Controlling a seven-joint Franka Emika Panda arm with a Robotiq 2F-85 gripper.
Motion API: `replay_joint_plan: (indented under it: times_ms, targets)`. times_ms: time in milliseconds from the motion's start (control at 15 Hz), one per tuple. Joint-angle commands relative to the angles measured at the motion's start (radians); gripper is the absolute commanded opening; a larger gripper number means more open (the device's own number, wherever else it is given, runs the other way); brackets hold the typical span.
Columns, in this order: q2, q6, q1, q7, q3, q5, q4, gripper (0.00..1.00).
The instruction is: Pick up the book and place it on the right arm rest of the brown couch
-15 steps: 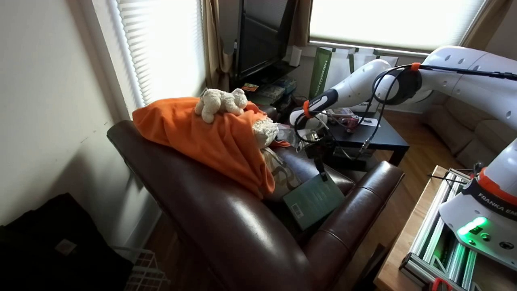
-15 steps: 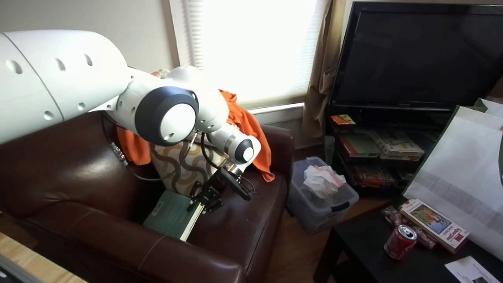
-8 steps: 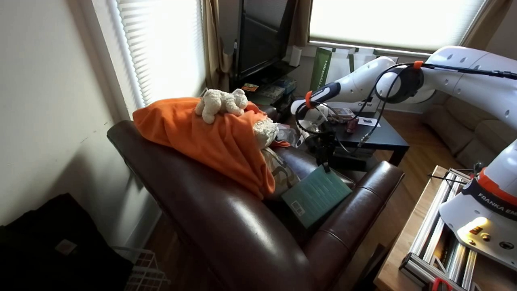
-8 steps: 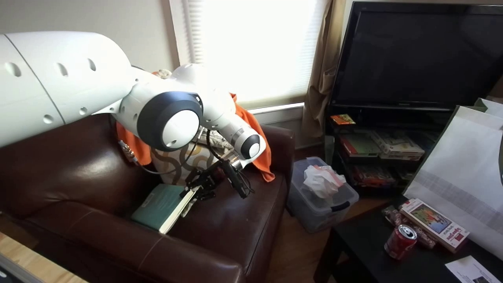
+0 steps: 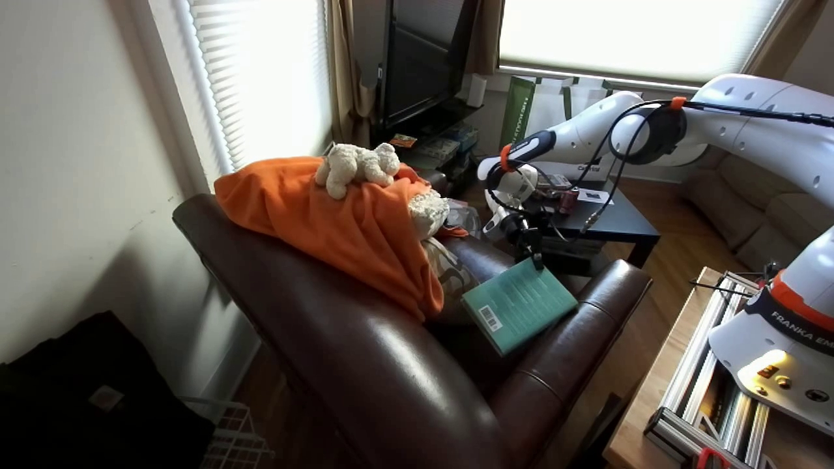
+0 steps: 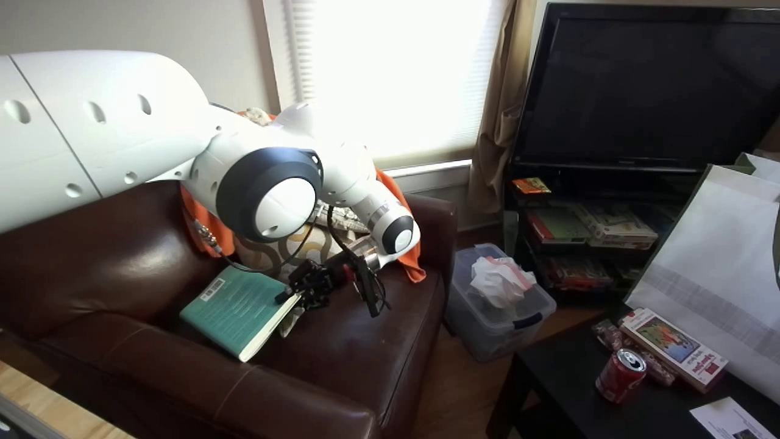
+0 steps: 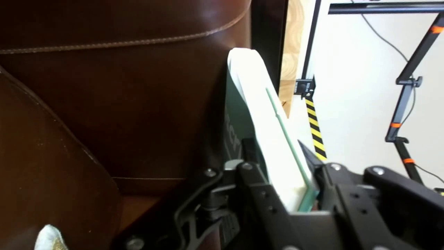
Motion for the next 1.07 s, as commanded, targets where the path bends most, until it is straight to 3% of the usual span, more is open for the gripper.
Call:
replay_joint_plan:
  times_ms: [0,333,400,533,600,1000]
  targets:
    - [0.000,-0.147,-0.065,-0.075,-0.005,0.043,0.037,0.07]
    - [0.017,-0.274,-0.063,-0.028,0.003,0.109,0.148,0.07]
    - [-0.002,-0.213,-0.075,-0.046,-0.005,0.074,0.093,0.30]
    - [-0.002,-0.222,-0.063,-0.043,-0.002,0.083,0.116,0.30]
    - [-0.002,-0.222,-0.058,-0.043,-0.002,0.083,0.119,0.07]
    - [0.004,-0.221,0.057,-0.135,-0.028,-0.033,0.091,0.07]
